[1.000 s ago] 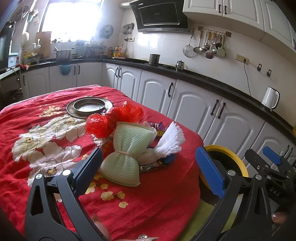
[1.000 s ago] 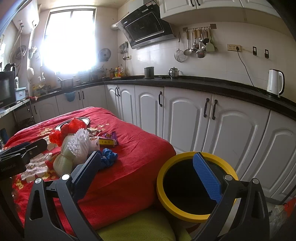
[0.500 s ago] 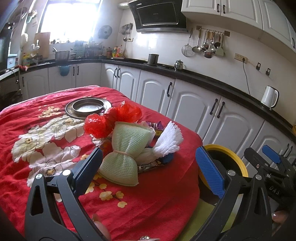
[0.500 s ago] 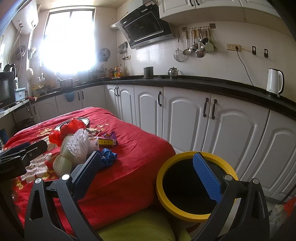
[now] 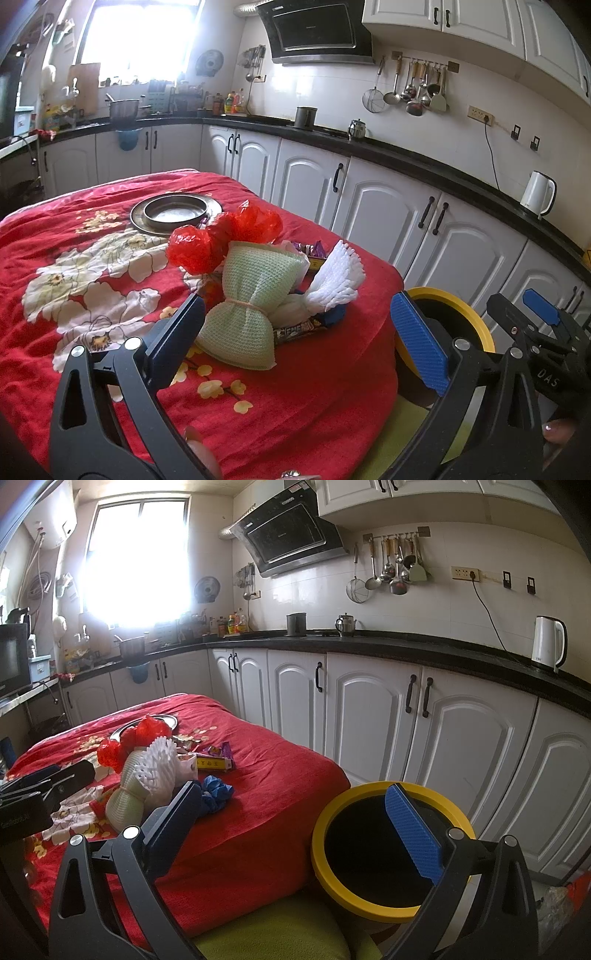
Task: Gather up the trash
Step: 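Grasp the red plastic bag with the left tool while the right tool grasps the white bristled item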
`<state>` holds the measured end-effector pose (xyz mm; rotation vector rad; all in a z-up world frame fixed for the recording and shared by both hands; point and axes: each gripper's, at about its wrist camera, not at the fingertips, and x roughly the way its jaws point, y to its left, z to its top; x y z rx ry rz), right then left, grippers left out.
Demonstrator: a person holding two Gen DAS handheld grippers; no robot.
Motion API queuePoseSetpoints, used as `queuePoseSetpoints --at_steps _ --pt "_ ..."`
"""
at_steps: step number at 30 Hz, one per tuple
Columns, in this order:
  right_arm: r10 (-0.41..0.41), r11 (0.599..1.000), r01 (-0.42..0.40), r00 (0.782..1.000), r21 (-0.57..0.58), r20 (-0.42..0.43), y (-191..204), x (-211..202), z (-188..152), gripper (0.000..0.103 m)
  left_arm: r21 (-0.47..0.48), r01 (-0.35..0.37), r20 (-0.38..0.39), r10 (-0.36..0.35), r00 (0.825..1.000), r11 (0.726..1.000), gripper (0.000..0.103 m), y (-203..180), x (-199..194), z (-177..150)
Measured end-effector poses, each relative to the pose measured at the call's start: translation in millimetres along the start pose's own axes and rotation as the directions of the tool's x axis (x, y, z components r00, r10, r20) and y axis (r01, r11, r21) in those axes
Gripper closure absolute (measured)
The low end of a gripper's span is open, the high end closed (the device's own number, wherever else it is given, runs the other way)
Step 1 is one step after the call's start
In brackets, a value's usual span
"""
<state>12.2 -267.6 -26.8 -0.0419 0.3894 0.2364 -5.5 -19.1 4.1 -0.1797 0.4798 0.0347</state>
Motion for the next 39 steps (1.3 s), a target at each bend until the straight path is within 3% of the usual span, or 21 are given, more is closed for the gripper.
queuePoseSetpoints --at_steps 18,30,39 --pt "0.016 1.0 -0.016 1.0 -0.008 -0.006 -1.7 0.1 0.5 0.006 -0.022 -0.007 -0.01 0.006 1.0 1.0 0.011 3.1 2.2 -5.4" --pt "0.205 0.975 -0.21 0.977 -0.072 -0.065 38.1 21.6 12.1 0.006 -0.091 -0.077 -0.02 0.076 0.997 0.993 0.011 40.4 5.8 2.4" --pt "0.354 0.921 -0.37 0.925 -0.118 -0.141 83.1 50.5 24.9 0.006 -0.185 -0.145 -0.025 0.143 0.989 0.972 0.011 94.4 10.7 16.4"
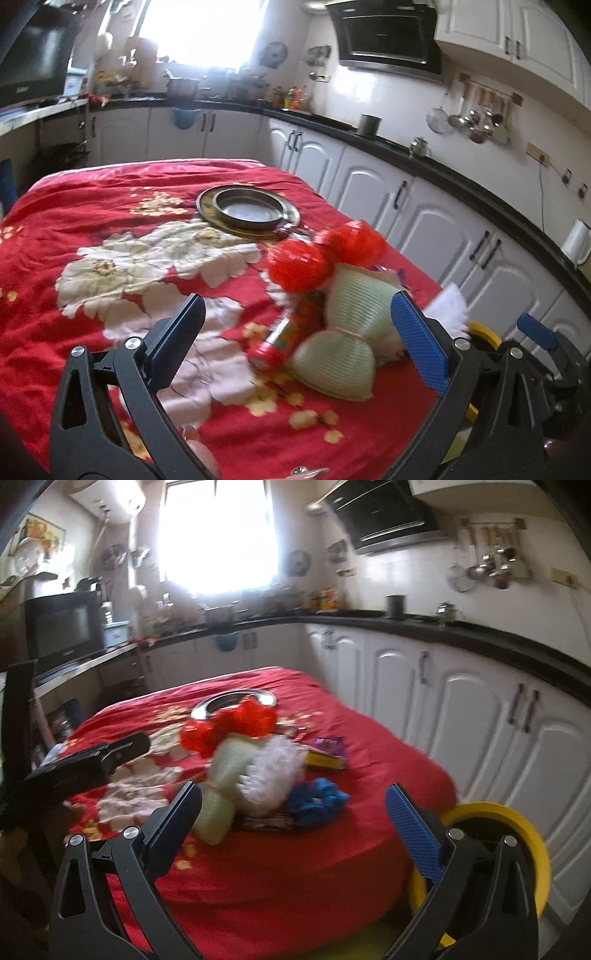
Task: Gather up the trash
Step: 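Grasp the red plastic bag with the left tool while the right tool grasps the white bristled item, then carry the red bag and white bristled item over the yellow-rimmed bin with both tools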
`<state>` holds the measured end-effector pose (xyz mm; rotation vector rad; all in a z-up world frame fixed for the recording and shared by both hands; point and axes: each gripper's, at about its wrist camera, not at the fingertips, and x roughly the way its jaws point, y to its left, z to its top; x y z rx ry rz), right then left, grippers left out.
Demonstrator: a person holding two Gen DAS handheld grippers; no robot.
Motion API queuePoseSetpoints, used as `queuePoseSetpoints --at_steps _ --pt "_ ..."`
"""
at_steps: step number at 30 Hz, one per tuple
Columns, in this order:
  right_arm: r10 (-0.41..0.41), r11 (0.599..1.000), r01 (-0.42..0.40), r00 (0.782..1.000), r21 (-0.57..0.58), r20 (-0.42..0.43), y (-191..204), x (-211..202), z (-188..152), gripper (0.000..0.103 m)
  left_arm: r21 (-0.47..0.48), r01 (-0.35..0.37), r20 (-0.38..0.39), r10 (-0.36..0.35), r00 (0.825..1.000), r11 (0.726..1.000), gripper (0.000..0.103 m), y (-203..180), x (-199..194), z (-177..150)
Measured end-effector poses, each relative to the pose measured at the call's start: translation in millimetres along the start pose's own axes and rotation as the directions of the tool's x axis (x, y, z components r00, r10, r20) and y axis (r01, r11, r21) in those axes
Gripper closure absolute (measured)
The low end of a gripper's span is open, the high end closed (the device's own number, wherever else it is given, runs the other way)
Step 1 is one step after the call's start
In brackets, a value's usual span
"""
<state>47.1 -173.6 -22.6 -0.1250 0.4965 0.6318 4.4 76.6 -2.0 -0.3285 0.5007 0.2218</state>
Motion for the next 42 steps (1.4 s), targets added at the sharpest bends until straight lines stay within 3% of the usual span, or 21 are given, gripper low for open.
queuePoseSetpoints --at_steps 9,14,16,18,22,27,29,35,37,42 --pt "0.047 0.999 -0.047 0.997 0.016 -0.056 3.3 41.8 18.5 0.006 -0.011 -0.023 -0.074 0.022 0.997 1.0 0.011 18.7 42.3 24.6" --pt "0.052 0.998 -0.05 0.993 0.026 -0.104 -0.8 67.1 21.2 0.007 -0.053 0.005 -0.15 -0.013 0.989 0.999 0.011 19.5 76.8 31.2" --pt "0.06 0.998 -0.058 0.991 0.024 -0.117 -1.9 71.9 19.6 0.012 -0.093 0.034 -0.16 -0.049 0.986 0.995 0.011 21.2 87.4 33.8" --pt "0.071 0.997 -0.068 0.988 0.025 -0.139 -2.8 78.3 17.7 0.026 -0.119 0.064 -0.154 -0.083 0.985 0.991 0.011 21.9 95.2 36.2" --pt "0.095 0.995 -0.089 0.982 0.043 -0.165 -6.2 86.2 14.5 0.043 -0.177 0.117 -0.161 -0.146 0.976 0.977 0.011 25.7 110.0 38.2" --pt "0.122 0.992 -0.114 0.975 0.054 -0.187 -11.6 90.9 10.2 0.077 -0.215 0.13 -0.202 -0.174 0.964 0.968 0.011 26.9 121.1 33.9" --pt "0.122 0.992 -0.113 0.975 0.057 -0.185 -13.7 89.9 10.2 0.083 -0.215 0.135 -0.207 -0.181 0.961 0.967 0.02 24.5 122.5 33.0" --pt "0.127 0.991 -0.119 0.978 0.057 -0.164 -19.2 78.7 18.2 0.084 -0.214 0.149 -0.208 -0.194 0.959 0.965 0.054 22.2 121.6 34.8" --pt "0.124 0.991 -0.117 0.981 0.057 -0.151 -22.4 72.1 21.5 0.084 -0.204 0.14 -0.202 -0.182 0.962 0.969 0.073 21.4 117.9 35.9" --pt "0.122 0.991 -0.113 0.984 0.071 -0.134 -31.7 58.8 25.9 0.084 -0.189 0.13 -0.181 -0.164 0.97 0.973 0.085 22.9 105.8 38.5"
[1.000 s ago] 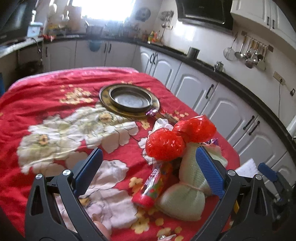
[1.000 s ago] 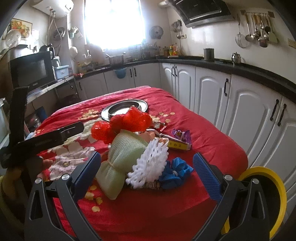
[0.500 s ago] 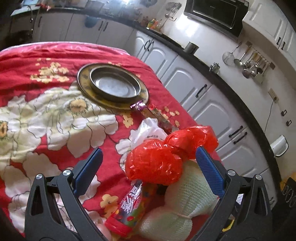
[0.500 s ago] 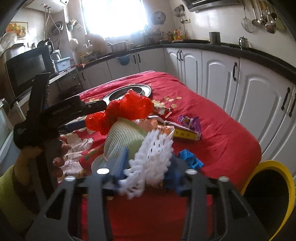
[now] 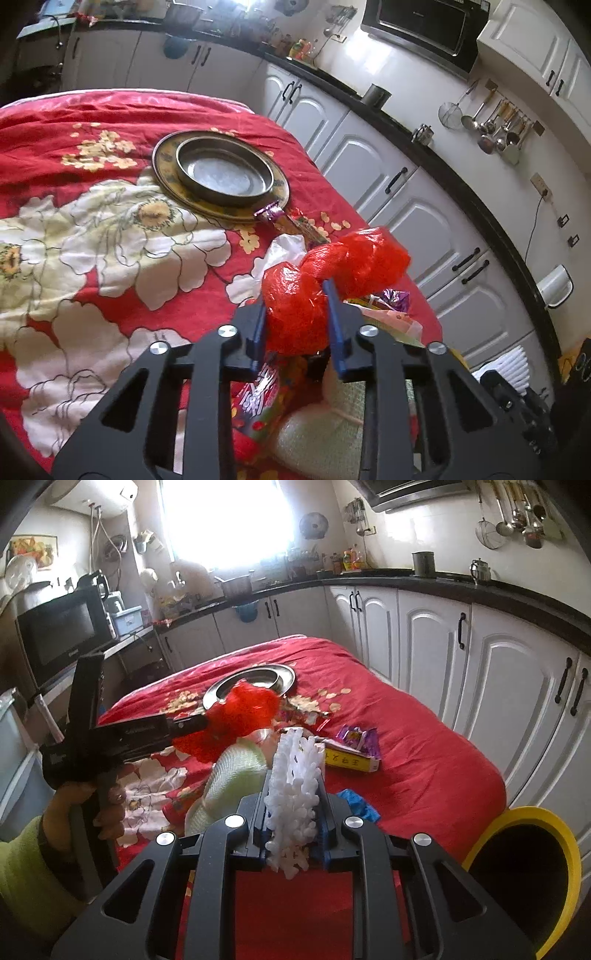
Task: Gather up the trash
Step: 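Carry the red bag and white bristled item over the yellow-rimmed bin with both tools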
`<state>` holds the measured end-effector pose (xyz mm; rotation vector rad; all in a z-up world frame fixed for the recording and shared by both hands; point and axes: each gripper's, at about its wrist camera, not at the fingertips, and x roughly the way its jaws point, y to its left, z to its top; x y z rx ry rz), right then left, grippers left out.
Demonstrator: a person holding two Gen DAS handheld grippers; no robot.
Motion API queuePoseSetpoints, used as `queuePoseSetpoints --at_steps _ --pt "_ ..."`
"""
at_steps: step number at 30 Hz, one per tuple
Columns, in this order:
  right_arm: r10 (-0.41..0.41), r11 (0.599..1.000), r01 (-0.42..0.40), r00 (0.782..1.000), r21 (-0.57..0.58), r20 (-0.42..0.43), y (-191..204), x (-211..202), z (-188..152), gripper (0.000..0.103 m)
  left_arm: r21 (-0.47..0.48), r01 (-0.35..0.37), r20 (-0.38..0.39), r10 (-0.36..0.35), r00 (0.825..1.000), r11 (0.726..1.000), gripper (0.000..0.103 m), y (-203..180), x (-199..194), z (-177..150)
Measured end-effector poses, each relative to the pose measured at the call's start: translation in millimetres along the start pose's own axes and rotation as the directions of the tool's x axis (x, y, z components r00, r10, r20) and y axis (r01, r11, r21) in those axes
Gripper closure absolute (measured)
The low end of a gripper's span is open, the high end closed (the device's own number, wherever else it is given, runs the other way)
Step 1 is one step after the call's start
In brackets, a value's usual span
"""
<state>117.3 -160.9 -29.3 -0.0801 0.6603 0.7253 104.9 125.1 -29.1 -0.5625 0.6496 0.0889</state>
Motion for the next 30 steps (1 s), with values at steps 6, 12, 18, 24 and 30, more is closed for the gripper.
queuePoseSetpoints --at_steps 6,12,18,24,30 --pt "-0.021 1.0 0.021 0.999 0.018 0.044 -11.3 -21.5 7.7 0.085 0.048 -0.015 0.068 0.012 0.998 0.999 0.087 -10.4 -27.6 2.2" --pt "-0.039 0.998 0.035 0.995 0.047 0.088 -25.0 -44.7 10.5 0.085 0.135 0.004 0.123 -0.021 0.992 0.991 0.088 -40.0 -50.7 1.4" --pt "-0.092 0.992 0.08 0.987 0.095 0.131 -51.0 -70.9 10.5 0.085 0.228 0.042 0.117 -0.07 0.991 0.973 0.088 -76.7 -51.7 -7.8" --pt "-0.163 0.98 0.138 0.972 0.146 0.17 -75.1 -97.2 6.3 0.085 0.299 0.078 0.081 -0.107 0.991 0.951 0.088 -108.2 -42.9 -20.5" --pt "-0.243 0.961 0.21 0.952 0.182 0.184 -95.4 -116.2 -4.5 0.085 0.362 0.127 0.025 -0.146 0.989 0.923 0.088 -139.9 -26.6 -38.4"
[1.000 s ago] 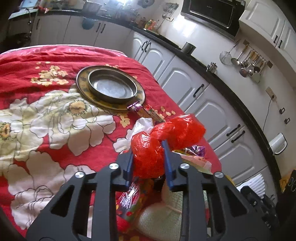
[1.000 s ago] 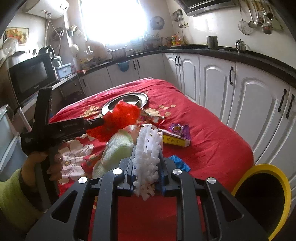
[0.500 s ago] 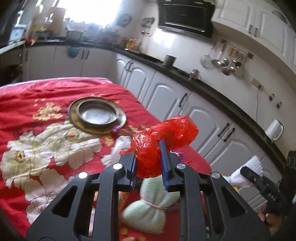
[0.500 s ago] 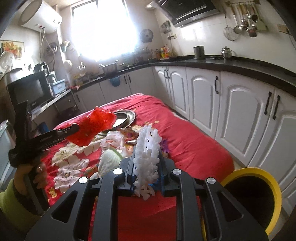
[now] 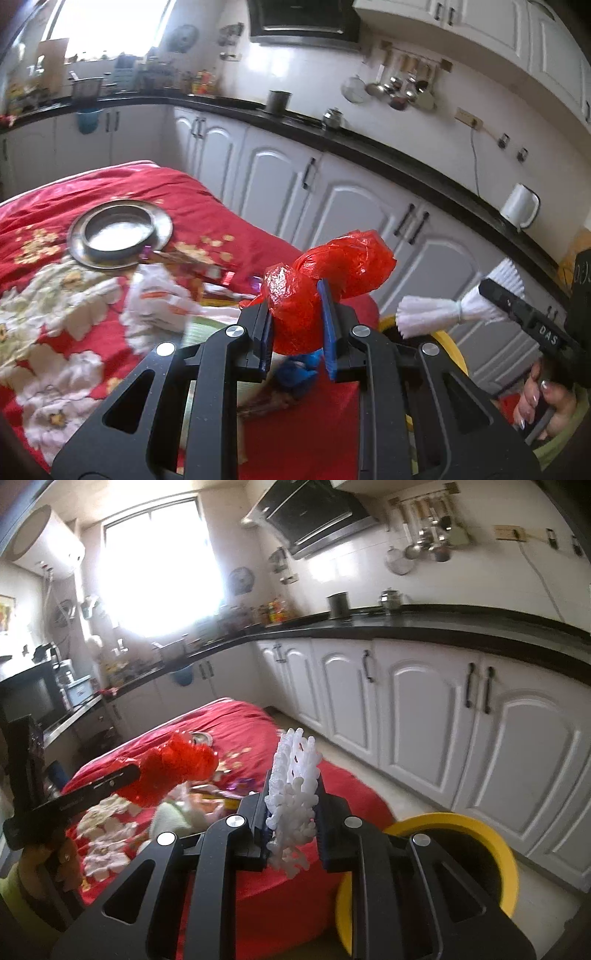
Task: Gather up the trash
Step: 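Carry the red bag and white bristled item over the yellow-rimmed bin with both tools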
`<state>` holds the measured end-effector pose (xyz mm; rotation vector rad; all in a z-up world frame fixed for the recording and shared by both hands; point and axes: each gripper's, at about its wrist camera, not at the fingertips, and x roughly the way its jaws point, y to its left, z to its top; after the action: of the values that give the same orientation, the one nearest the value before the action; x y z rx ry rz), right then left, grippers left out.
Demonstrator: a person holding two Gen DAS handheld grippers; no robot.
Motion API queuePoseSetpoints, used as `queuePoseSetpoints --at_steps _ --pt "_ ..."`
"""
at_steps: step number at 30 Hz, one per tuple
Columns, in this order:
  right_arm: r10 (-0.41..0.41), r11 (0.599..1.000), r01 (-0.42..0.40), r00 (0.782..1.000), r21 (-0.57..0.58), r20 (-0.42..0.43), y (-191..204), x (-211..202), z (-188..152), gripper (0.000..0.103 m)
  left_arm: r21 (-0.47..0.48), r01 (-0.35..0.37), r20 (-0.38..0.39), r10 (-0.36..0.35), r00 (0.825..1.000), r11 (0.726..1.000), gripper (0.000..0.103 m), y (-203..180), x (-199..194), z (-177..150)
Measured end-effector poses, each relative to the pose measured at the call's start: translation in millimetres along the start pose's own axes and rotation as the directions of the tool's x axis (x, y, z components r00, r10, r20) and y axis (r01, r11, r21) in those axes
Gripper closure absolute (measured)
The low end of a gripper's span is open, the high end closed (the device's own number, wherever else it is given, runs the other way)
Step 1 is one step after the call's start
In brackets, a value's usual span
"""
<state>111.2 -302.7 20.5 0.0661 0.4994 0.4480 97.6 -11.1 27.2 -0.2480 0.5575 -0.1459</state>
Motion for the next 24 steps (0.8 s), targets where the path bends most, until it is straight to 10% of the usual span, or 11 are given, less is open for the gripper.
queuePoseSetpoints --at_steps 24 --pt "-0.284 0.95 0.285 0.958 0.128 -0.026 -96.3 -35.5 -28.5 0.085 0.19 0.147 -0.179 -0.113 0.977 0.971 0.088 -107.1 77.1 -39.5"
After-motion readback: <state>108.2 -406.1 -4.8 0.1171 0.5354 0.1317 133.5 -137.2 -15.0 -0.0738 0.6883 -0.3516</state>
